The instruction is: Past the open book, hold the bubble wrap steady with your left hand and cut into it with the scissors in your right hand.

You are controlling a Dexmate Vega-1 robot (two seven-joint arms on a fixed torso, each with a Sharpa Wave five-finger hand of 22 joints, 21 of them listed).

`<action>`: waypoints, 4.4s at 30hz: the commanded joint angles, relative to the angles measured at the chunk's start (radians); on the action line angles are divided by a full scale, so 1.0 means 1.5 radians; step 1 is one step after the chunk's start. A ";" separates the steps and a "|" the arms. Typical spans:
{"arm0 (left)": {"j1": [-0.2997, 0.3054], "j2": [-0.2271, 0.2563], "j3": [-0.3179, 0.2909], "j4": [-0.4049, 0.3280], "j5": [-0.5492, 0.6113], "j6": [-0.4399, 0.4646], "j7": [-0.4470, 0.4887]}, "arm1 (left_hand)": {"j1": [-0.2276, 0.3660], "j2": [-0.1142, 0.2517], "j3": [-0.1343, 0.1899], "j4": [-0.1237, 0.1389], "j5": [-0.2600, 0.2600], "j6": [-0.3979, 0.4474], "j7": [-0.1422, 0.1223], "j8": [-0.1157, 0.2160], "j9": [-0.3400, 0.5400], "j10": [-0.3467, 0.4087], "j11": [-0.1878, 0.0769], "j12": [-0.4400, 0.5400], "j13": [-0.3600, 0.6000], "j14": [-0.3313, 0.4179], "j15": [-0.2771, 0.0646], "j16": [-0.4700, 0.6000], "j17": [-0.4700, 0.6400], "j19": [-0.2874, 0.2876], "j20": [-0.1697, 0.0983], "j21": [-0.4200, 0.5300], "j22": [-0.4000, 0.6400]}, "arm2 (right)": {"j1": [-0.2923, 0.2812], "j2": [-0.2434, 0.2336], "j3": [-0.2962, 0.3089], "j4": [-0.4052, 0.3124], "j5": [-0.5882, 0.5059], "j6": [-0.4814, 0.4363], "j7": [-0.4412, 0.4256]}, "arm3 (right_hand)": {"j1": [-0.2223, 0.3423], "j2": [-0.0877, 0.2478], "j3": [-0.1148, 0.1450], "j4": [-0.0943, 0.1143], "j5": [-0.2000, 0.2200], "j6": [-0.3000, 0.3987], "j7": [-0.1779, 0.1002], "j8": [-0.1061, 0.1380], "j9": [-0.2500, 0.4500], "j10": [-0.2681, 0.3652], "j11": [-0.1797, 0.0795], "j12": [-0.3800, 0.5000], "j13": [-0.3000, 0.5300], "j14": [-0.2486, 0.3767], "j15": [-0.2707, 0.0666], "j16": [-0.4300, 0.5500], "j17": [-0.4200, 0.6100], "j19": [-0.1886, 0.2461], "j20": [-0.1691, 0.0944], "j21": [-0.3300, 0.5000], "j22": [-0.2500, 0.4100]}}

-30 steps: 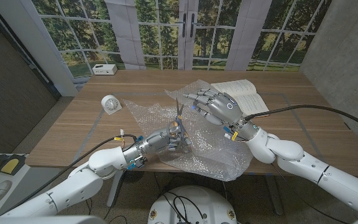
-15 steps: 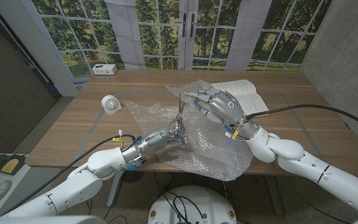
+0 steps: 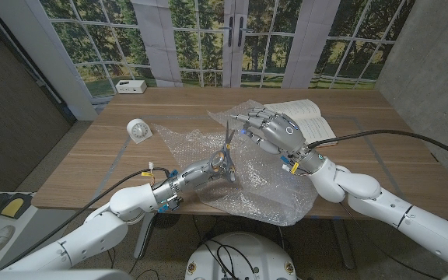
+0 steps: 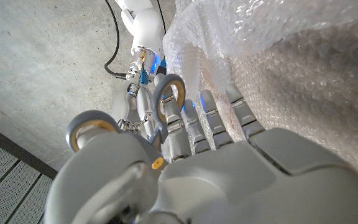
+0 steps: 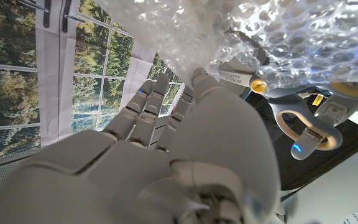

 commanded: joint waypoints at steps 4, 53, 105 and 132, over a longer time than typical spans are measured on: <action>-0.010 -0.014 0.006 0.019 -0.020 -0.005 -0.020 | -0.004 -0.011 -0.011 0.007 0.000 0.011 -0.002 -0.007 -0.009 -0.067 0.000 -0.056 -0.031 -0.049 0.016 -0.034 -0.029 -0.017 0.005 -0.009 -0.005 | 0.007 0.003 -0.002 0.006 0.002 0.004 0.003 | 0.008 0.002 -0.002 0.001 0.004 0.006 -0.001 0.000 0.004 0.001 -0.002 0.004 0.002 0.004 -0.124 -0.004 0.003 0.001 -0.008 -0.002 0.000; 0.040 -0.062 -0.020 0.020 -0.062 -0.005 0.041 | 0.166 0.105 0.073 -0.026 -0.126 -0.105 -0.024 0.279 0.300 0.437 -0.060 -0.050 -0.178 0.448 -0.118 -0.081 -0.250 0.153 -0.022 0.010 -0.028 | -0.013 -0.010 0.015 -0.023 -0.003 -0.007 -0.001 | 0.007 0.002 -0.002 0.002 0.003 0.011 -0.001 0.000 0.004 0.001 -0.002 0.008 -0.002 0.005 -0.124 -0.015 0.010 -0.001 -0.006 -0.006 -0.001; 0.052 -0.011 -0.010 -0.027 -0.007 0.003 0.069 | 0.301 0.167 0.180 -0.080 -0.102 -0.062 -0.011 0.334 0.274 0.491 -0.050 0.033 -0.022 0.502 -0.120 0.001 -0.092 0.201 -0.029 0.025 -0.007 | -0.048 -0.038 0.037 -0.078 -0.037 0.007 -0.022 | 0.008 0.003 0.000 0.002 0.004 0.016 -0.002 0.000 0.004 -0.005 -0.002 0.011 -0.003 0.009 -0.125 -0.020 0.018 -0.002 -0.011 -0.009 -0.001; 0.038 -0.085 -0.004 0.046 -0.122 -0.050 -0.048 | 0.359 0.167 0.443 -0.033 -0.097 -0.151 0.024 0.379 0.316 0.445 -0.056 0.025 0.052 0.466 -0.120 -0.021 -0.010 0.170 -0.041 0.099 0.013 | -0.047 -0.045 0.040 -0.048 -0.028 -0.014 0.002 | 0.008 0.004 0.001 0.004 0.004 0.016 -0.002 0.000 0.005 -0.011 -0.001 0.013 0.000 0.008 -0.125 -0.022 0.024 -0.005 -0.018 -0.010 0.000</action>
